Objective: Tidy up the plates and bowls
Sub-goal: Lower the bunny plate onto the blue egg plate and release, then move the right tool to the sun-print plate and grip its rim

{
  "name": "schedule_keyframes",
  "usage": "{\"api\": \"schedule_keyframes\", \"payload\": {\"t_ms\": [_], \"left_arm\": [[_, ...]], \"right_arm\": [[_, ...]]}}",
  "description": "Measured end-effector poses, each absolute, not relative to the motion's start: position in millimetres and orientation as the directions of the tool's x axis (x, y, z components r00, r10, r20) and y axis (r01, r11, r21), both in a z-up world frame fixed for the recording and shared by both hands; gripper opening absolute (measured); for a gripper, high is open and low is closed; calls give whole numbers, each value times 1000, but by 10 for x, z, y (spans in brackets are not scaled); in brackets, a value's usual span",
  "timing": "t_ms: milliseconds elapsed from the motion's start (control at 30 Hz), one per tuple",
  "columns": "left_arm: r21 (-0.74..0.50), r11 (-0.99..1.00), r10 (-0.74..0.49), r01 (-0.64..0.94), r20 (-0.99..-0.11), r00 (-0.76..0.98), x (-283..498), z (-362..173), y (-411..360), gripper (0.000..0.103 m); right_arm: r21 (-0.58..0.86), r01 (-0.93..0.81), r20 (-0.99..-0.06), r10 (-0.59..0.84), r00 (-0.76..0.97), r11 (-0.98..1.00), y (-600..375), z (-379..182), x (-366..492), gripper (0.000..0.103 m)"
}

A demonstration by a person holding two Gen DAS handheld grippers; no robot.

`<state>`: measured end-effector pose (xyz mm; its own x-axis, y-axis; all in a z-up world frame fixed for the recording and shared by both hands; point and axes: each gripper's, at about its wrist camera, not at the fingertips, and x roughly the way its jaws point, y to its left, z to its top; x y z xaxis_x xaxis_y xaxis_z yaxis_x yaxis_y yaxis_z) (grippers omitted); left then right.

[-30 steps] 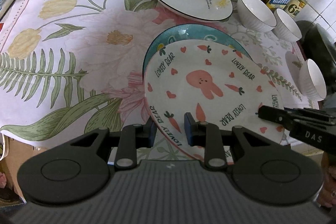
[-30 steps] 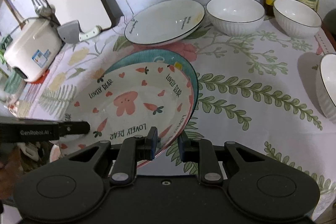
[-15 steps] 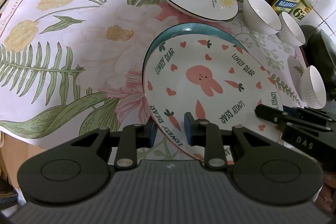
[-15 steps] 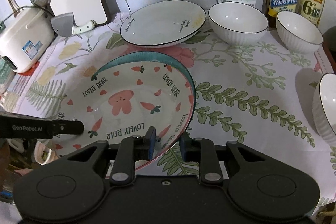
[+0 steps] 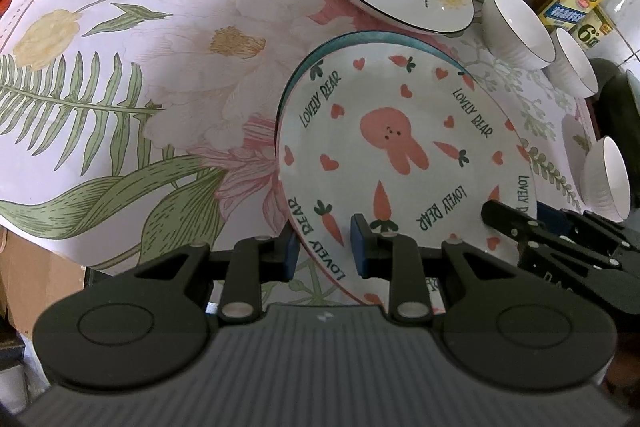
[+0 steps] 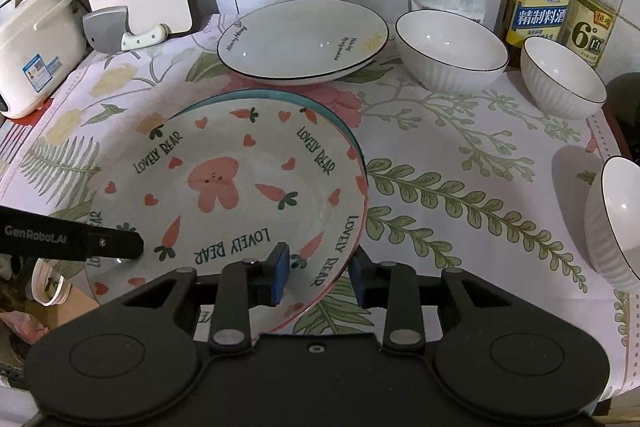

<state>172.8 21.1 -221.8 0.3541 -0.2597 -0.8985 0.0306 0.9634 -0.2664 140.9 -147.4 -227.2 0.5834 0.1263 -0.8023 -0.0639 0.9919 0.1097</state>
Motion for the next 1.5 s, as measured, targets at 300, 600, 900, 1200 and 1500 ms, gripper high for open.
{"api": "schedule_keyframes", "payload": {"t_ms": [300,600,900,1200,1500], "left_arm": [[-217,975,-216,39,-906,364,1750,-2238,163,25],[-213,972,-234,96,-884,405,1588,-1893,167,27],[-139,958,-247,251,-844,475,1393,-1213,88,40],[-95,957,-234,275,-813,533,1471,-808,204,52],[-61,959,-214,276,-794,569,1804,-724,256,68]], "right_arm": [[47,-70,-787,80,612,996,-1411,-2333,1426,41],[71,-55,-745,89,661,996,-1464,-2062,1261,41],[100,-97,-622,139,771,990,-1494,-1376,993,55],[137,-179,-544,225,808,974,-1539,-950,958,65],[119,-268,-500,291,816,956,-1549,-721,1159,69]]}}
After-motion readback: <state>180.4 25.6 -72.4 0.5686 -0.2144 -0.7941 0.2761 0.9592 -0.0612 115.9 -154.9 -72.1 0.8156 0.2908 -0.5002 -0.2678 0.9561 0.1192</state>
